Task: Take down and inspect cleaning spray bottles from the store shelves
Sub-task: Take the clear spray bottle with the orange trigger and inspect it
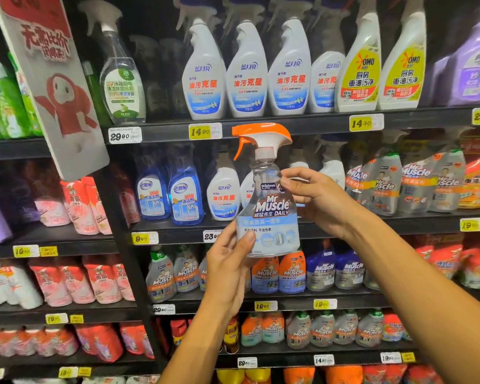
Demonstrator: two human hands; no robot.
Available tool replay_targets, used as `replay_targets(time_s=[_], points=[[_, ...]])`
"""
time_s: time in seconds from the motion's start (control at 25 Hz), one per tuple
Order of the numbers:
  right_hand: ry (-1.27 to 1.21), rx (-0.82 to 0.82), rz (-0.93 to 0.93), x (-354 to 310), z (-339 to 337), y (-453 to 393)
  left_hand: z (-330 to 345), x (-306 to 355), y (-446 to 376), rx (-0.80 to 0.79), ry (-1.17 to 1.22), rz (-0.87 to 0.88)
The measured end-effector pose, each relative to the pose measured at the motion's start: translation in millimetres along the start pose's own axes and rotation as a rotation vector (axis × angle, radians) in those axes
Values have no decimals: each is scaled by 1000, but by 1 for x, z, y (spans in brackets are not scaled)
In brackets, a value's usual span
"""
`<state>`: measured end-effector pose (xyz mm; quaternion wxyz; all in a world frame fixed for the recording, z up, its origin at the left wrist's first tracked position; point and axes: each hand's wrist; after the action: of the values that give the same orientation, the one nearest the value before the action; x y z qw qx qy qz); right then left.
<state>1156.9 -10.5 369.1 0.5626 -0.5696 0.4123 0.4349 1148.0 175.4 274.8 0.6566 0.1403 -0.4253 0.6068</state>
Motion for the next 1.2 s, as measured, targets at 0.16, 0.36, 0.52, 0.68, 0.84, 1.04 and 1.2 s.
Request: replay_targets(time_s=[0.16, 0.36, 0.52, 0.68, 0.84, 1.04, 1.2], points=[[10, -4, -9, 1, -3, 1, -2, -2, -1, -14, 1, -23], [67, -31, -20, 0, -3, 6, -7, -7, 1, -48, 122, -115], [105, -103, -24, 0, 1, 16, -13, -15, 2, -116, 181, -106], [255, -203, -107, 11, -1, 32, -28, -18, -3, -140, 71, -31], [409, -169, -180, 31, -2, 36, -44, -22, -17, -75, -483, 76], [722, -183, -403, 45, 0, 41, -63, -29, -43, -122, -1082, 164], [872, -131, -565, 56, 6, 45, -77, -40, -53, 14, -1224, 265]])
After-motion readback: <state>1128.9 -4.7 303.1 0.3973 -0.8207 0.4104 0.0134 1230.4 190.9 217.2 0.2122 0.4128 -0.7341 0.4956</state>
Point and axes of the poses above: each hand's wrist, its own y-axis away from the middle knuckle, its own z-axis out of the palm, x = y × z, and after that the axes turned 5 degrees about y, right-handed
